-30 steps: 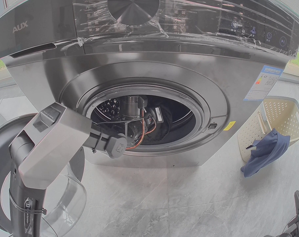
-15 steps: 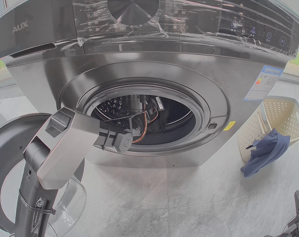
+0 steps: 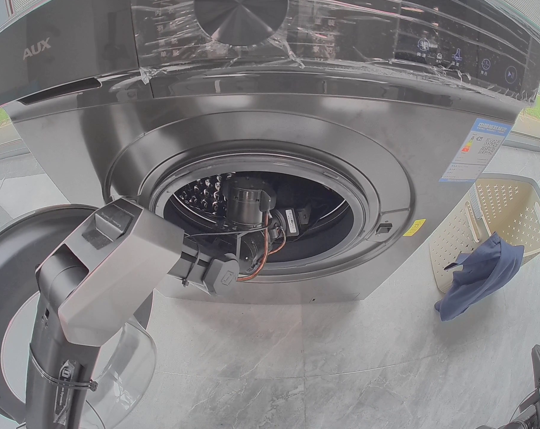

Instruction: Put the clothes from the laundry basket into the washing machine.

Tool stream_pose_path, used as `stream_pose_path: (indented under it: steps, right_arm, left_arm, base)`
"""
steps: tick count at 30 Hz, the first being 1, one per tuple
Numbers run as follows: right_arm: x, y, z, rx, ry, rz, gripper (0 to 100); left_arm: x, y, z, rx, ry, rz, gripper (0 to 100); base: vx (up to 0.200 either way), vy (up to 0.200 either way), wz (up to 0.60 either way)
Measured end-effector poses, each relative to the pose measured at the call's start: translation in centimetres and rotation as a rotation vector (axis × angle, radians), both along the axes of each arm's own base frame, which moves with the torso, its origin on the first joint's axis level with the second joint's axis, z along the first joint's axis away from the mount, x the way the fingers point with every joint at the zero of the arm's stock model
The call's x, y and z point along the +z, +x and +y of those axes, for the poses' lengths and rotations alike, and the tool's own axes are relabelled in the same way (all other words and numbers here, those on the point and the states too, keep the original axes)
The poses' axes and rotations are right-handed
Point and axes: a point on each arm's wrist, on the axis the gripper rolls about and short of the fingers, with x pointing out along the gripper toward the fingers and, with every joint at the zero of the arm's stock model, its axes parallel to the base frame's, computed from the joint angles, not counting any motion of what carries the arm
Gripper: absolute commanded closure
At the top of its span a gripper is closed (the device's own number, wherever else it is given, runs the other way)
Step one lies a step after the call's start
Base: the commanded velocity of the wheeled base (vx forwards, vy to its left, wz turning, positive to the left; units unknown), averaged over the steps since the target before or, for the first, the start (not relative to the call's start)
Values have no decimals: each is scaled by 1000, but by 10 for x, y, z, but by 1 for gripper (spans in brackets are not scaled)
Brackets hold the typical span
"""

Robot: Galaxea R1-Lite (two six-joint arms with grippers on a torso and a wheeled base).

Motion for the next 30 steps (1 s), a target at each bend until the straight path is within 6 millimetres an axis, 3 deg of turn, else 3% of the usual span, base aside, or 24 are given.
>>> stream_pose_path:
  steps: [1, 2, 11, 21, 30]
  right_arm:
    - [0, 0, 0, 0, 0, 0, 100]
    - [0, 0, 0, 0, 0, 0, 100]
    - [0, 0, 0, 0, 0, 0, 100]
    - [0, 0, 0, 0, 0, 0, 100]
    - [0, 0, 0, 0, 0, 0, 100]
  left_arm:
    - [-2, 1, 1, 1, 7, 2, 0]
    - [-3, 3, 2, 3, 13, 3, 100]
    - [-11, 21, 9, 30, 51, 28, 100]
    - [14, 47, 3, 51, -30, -78, 100]
    - [15, 65, 19, 107, -87, -127, 100]
  base:
    - [0, 0, 0]
    - [0, 0, 0]
    - [0, 0, 0]
    - [0, 0, 0]
    - [0, 0, 0]
